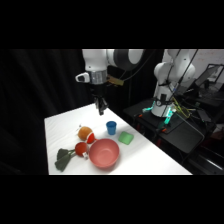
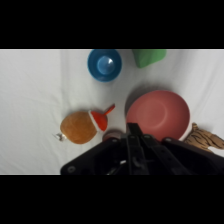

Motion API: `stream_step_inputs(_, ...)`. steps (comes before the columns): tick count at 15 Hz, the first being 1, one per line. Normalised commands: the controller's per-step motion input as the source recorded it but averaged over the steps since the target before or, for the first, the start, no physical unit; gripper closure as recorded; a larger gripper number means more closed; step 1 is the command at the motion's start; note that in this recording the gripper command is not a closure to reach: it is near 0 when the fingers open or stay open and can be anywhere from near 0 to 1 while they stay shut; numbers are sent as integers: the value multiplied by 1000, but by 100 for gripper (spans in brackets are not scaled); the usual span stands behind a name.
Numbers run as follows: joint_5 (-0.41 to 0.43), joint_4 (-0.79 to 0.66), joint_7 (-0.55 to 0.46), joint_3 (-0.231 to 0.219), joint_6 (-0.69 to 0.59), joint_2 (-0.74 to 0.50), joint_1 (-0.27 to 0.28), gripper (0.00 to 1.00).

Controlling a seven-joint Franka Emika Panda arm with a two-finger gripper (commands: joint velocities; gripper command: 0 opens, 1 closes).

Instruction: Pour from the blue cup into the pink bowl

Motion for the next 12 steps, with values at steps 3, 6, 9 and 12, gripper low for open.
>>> stream_step_inputs(3, -45, 4, 54, 16, 9, -10, -11, 0)
stream_step_inputs(6, -132, -20, 156, 22, 120, -99, 13, 0)
stream_step_inputs(9, -141, -11, 124, 19, 107, -154, 15, 0)
stream_step_inputs(12, -98, -60, 9, -12, 107, -138, -24, 0)
